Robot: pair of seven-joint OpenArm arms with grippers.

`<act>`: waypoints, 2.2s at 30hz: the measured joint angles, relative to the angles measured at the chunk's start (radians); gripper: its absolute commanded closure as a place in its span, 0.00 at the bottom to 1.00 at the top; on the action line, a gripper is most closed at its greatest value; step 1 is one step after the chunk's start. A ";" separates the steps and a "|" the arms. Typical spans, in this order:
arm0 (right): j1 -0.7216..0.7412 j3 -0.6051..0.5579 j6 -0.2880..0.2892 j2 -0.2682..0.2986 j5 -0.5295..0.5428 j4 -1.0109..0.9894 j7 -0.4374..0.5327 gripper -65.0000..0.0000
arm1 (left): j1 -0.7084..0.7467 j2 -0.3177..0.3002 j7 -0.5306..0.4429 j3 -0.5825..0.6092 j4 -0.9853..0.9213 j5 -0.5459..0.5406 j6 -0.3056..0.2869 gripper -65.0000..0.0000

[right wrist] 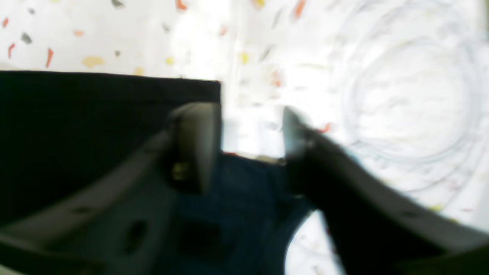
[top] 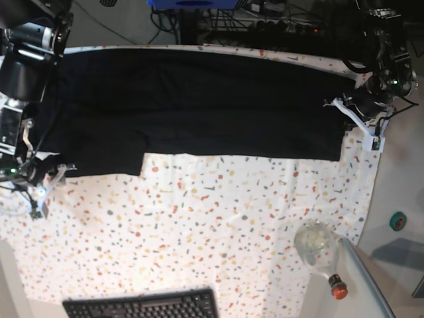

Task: Layout the t-shirt on the table in an organized manner, then fold the t-shirt properly
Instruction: 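Release the hem and lift both grippers away from the shirt, then press the right gripper onto the shirt's folded end to flatten it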

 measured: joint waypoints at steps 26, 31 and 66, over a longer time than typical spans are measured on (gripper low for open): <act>0.099 0.000 -0.001 0.002 0.001 -0.364 0.222 1.00 | 0.020 -0.025 0.000 -0.325 -0.137 -0.073 -0.169 1.00; 0.032 0.001 -0.003 -0.008 -0.010 -0.221 0.145 1.00 | 0.021 -0.031 0.000 -0.324 -0.141 -0.073 -0.170 1.00; -0.624 -0.008 0.166 -0.280 -0.005 0.734 -0.209 1.00 | 0.011 -0.066 0.000 -0.321 -0.163 -0.072 -0.169 1.00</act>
